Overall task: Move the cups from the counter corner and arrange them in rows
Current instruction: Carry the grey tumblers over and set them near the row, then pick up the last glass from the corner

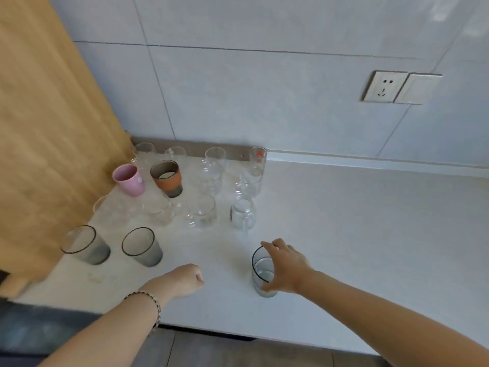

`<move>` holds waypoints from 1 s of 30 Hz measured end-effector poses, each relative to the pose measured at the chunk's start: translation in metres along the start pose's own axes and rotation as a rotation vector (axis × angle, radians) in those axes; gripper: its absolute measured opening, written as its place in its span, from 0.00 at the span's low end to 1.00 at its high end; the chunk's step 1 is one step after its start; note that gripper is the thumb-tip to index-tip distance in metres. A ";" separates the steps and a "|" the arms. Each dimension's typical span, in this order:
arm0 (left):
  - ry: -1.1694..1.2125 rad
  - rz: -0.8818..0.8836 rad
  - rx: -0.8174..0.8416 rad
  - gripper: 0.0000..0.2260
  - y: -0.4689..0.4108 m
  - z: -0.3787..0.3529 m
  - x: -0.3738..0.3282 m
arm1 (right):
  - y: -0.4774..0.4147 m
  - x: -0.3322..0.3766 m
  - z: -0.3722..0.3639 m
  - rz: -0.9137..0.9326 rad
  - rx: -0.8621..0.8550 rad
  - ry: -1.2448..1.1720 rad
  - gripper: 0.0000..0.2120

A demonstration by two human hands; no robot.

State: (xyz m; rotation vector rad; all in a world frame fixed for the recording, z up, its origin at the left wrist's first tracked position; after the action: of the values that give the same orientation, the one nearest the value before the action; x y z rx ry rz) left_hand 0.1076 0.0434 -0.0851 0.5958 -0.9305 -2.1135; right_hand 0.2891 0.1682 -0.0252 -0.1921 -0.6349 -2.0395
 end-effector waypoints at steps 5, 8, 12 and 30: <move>0.079 0.041 -0.012 0.10 0.002 0.001 0.066 | -0.068 0.077 -0.009 0.067 -0.029 0.013 0.45; 0.127 0.058 -0.010 0.15 0.000 -0.002 0.088 | -0.105 0.103 -0.012 0.044 -0.065 -0.004 0.45; 0.146 0.052 0.015 0.07 -0.001 -0.009 0.099 | -0.128 0.114 -0.018 -0.014 -0.117 -0.054 0.45; -0.162 -0.236 0.057 0.14 -0.012 -0.032 -0.080 | 0.028 -0.077 -0.047 -0.349 0.079 -0.301 0.22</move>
State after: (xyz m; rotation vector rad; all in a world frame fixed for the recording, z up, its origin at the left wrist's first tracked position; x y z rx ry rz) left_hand 0.1724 0.0972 -0.1054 0.5946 -1.0563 -2.3805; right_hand 0.3588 0.1916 -0.0845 -0.3675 -0.9904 -2.3354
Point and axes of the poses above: each hand's wrist, its own y-axis away from the middle knuckle, its own z-axis out of the back of the hand, x = y × z, the point moved 7 cm from there along -y, towards the middle knuckle, and after that the axes turned 14 degrees about z, right-handed, at the moved point
